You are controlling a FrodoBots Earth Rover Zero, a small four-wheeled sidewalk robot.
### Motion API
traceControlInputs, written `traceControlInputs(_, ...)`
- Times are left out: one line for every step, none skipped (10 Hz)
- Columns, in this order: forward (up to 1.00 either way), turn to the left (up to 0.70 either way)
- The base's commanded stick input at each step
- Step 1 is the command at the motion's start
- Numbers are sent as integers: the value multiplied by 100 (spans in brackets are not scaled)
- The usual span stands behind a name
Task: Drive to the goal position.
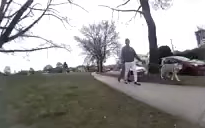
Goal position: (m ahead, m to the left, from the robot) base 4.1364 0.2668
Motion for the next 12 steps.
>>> traceControlInputs(70, 0)
traceControlInputs(70, 0)
traceControlInputs(70, 0)
traceControlInputs(70, 0)
traceControlInputs(70, 0)
traceControlInputs(70, 0)
traceControlInputs(70, 0)
traceControlInputs(70, 0)
traceControlInputs(70, 0)
traceControlInputs(70, 0)
traceControlInputs(70, 0)
traceControlInputs(70, 0)
